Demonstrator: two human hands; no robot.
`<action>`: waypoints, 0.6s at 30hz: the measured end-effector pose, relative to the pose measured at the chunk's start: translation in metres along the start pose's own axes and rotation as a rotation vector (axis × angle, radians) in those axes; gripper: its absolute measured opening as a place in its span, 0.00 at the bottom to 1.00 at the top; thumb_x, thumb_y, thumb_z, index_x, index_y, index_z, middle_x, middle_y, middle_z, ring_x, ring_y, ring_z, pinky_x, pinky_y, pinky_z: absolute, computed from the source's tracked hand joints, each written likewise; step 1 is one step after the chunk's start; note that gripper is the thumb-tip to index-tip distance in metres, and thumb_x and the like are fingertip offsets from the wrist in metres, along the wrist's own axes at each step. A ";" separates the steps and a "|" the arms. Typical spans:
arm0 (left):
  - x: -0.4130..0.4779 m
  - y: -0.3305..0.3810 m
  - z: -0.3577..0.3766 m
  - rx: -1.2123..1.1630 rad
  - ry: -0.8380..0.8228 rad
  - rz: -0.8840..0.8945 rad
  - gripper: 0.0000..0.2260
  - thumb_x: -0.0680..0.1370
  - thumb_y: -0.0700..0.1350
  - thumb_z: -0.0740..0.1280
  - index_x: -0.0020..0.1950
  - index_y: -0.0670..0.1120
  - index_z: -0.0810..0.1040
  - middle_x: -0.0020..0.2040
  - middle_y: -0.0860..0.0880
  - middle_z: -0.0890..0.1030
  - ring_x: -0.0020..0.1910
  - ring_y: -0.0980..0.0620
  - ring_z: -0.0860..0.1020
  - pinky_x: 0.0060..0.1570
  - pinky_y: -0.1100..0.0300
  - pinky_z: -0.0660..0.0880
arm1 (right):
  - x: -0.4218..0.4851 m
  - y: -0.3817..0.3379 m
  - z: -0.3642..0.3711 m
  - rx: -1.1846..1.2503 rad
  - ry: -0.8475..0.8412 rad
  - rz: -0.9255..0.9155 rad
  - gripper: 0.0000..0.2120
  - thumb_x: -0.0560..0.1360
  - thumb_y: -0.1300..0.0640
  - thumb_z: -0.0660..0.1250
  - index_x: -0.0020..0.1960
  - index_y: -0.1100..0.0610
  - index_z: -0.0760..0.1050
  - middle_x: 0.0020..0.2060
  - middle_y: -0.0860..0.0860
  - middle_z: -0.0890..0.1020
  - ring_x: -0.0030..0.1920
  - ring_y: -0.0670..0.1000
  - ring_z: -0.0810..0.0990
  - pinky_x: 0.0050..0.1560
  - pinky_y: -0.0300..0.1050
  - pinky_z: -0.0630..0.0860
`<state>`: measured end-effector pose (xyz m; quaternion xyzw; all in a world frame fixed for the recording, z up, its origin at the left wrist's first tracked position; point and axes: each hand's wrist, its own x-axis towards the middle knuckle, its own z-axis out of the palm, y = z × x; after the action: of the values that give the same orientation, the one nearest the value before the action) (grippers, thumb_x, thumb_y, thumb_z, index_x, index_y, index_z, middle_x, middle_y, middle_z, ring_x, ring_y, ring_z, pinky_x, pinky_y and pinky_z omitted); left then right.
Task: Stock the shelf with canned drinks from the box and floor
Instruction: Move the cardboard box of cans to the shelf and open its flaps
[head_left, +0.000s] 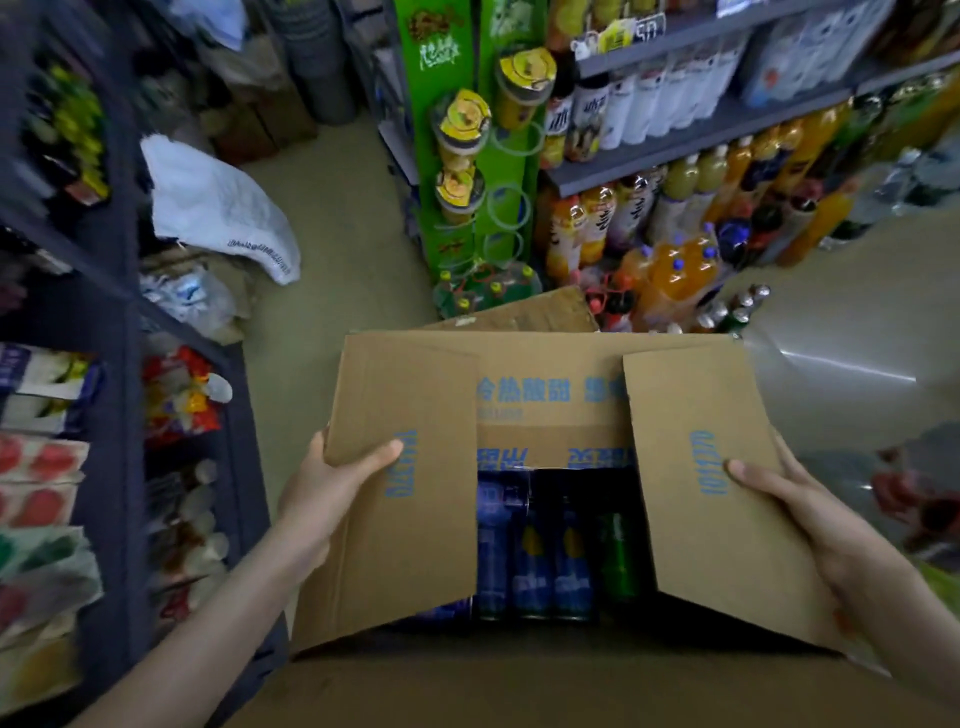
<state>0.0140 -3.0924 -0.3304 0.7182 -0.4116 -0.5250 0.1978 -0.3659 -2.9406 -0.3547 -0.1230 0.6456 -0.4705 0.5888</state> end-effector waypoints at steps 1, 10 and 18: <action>0.010 0.005 -0.003 -0.036 0.011 -0.006 0.30 0.61 0.58 0.79 0.59 0.57 0.70 0.54 0.51 0.80 0.52 0.47 0.79 0.58 0.45 0.74 | 0.015 -0.014 0.007 -0.039 -0.021 0.003 0.27 0.66 0.58 0.71 0.62 0.40 0.72 0.51 0.53 0.84 0.40 0.53 0.85 0.34 0.46 0.80; 0.107 0.063 -0.003 -0.217 0.056 -0.026 0.27 0.70 0.49 0.74 0.66 0.53 0.69 0.53 0.48 0.76 0.43 0.51 0.74 0.50 0.52 0.70 | 0.141 -0.105 0.063 -0.099 -0.116 0.002 0.29 0.70 0.61 0.68 0.67 0.42 0.67 0.53 0.54 0.83 0.46 0.55 0.84 0.40 0.47 0.81; 0.199 0.093 0.010 -0.256 0.100 -0.040 0.19 0.72 0.45 0.73 0.59 0.55 0.69 0.43 0.56 0.76 0.40 0.56 0.74 0.41 0.57 0.69 | 0.260 -0.135 0.086 -0.136 -0.193 0.042 0.39 0.63 0.56 0.76 0.69 0.39 0.64 0.61 0.53 0.79 0.55 0.58 0.81 0.47 0.51 0.80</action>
<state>-0.0095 -3.3040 -0.3846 0.7206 -0.3164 -0.5406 0.2973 -0.4158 -3.2365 -0.4091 -0.1940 0.6189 -0.3990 0.6481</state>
